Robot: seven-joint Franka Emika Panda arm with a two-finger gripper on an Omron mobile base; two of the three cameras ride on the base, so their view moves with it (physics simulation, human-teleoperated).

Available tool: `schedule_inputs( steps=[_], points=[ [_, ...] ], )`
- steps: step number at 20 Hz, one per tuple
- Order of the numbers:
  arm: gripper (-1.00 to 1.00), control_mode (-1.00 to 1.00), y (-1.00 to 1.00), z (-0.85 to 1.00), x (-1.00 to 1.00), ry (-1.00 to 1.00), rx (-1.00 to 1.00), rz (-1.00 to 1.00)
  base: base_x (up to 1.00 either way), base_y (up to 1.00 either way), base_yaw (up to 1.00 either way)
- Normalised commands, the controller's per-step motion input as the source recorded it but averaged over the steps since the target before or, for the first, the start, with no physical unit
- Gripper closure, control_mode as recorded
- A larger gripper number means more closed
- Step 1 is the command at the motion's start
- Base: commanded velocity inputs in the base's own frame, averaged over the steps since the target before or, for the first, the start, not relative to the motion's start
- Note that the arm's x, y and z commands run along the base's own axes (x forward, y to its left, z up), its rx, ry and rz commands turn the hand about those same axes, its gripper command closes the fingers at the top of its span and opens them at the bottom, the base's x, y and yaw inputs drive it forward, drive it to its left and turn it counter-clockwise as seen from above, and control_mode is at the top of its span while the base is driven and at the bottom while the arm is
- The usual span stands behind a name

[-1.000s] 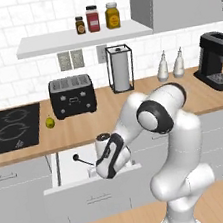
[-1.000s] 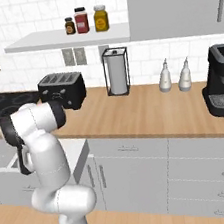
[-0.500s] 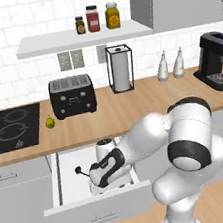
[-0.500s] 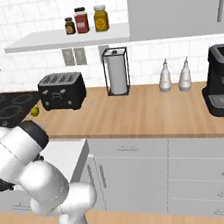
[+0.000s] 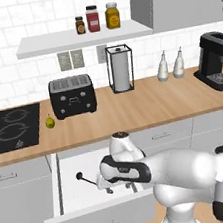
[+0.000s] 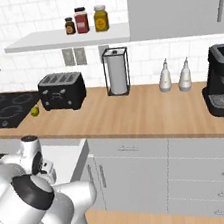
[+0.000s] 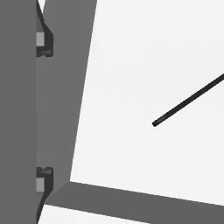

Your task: Pick the ladle from the drawer and place it on the counter.

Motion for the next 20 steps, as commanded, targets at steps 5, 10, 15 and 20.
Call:
schedule_inputs(
  steps=[5,10,15,20],
  points=[
    [-1.00,-1.00,0.36,0.35,0.79,0.00,-0.03,0.00,0.00,0.00,0.00],
    [-1.00,-1.00,0.53,0.07,0.62,0.06,-0.14,0.00,0.00,0.00,0.00],
    [-1.00,-1.00,0.06,-0.01,0.45,0.05,-0.07,0.00,0.00,0.00,0.00],
    [-1.00,-1.00,0.17,-0.27,0.38,0.03,-0.08,0.00,0.00,0.00,0.00]
  ],
)
